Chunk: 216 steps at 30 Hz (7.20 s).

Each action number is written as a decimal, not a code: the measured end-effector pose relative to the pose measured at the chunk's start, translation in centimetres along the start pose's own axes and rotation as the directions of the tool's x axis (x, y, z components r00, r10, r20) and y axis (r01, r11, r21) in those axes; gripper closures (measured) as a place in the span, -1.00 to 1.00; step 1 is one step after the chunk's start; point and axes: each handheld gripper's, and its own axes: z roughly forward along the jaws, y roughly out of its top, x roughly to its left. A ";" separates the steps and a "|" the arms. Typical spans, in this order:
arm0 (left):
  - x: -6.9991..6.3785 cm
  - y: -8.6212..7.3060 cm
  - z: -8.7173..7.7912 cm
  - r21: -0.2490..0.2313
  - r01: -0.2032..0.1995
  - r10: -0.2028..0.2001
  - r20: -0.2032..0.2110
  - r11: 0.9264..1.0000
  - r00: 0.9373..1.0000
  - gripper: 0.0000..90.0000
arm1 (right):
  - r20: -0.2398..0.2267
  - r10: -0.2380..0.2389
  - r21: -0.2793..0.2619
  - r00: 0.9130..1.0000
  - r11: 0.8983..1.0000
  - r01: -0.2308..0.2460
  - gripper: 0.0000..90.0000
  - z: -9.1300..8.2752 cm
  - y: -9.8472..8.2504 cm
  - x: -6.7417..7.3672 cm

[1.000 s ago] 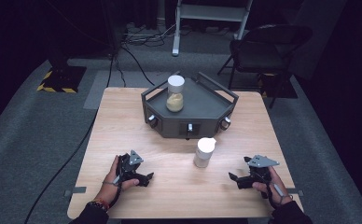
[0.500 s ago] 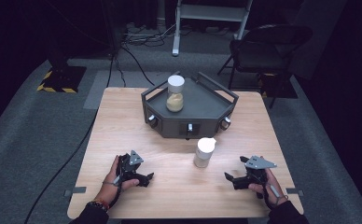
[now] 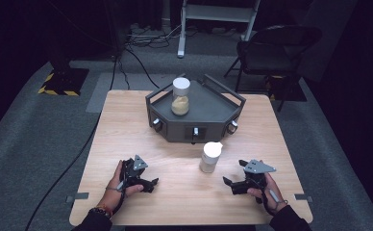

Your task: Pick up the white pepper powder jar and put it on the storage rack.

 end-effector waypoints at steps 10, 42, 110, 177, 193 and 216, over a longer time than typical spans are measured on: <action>0.0 0.0 0.0 0.000 0.000 0.000 0.000 1.000 1.000 -1.00 | -0.024 0.009 -0.014 1.000 1.000 -0.009 -0.96 1.8 1.1 0.3; 0.0 0.0 0.0 -0.001 -0.002 0.002 0.003 1.000 1.000 -1.00 | -0.104 0.164 -0.096 0.981 0.980 -0.174 -0.89 6.6 2.9 1.5; 0.0 0.0 0.0 -0.001 -0.004 0.004 0.007 1.000 1.000 -1.00 | 0.151 0.147 -0.247 0.977 0.963 -0.107 -0.34 1.2 9.5 3.6; 0.0 0.0 0.0 0.000 -0.009 0.009 0.011 1.000 1.000 -1.00 | 0.302 0.220 -0.305 0.928 0.944 -0.124 -0.34 10.6 17.3 -0.3; 0.0 0.0 0.0 0.000 -0.011 0.011 0.012 1.000 1.000 -1.00 | 0.301 0.233 -0.316 0.925 0.939 -0.134 -0.34 11.0 16.4 -0.2; 0.0 0.0 0.0 0.001 -0.011 0.011 0.012 1.000 1.000 -1.00 | 0.311 0.217 -0.294 0.925 0.948 -0.124 -0.70 11.0 16.4 0.0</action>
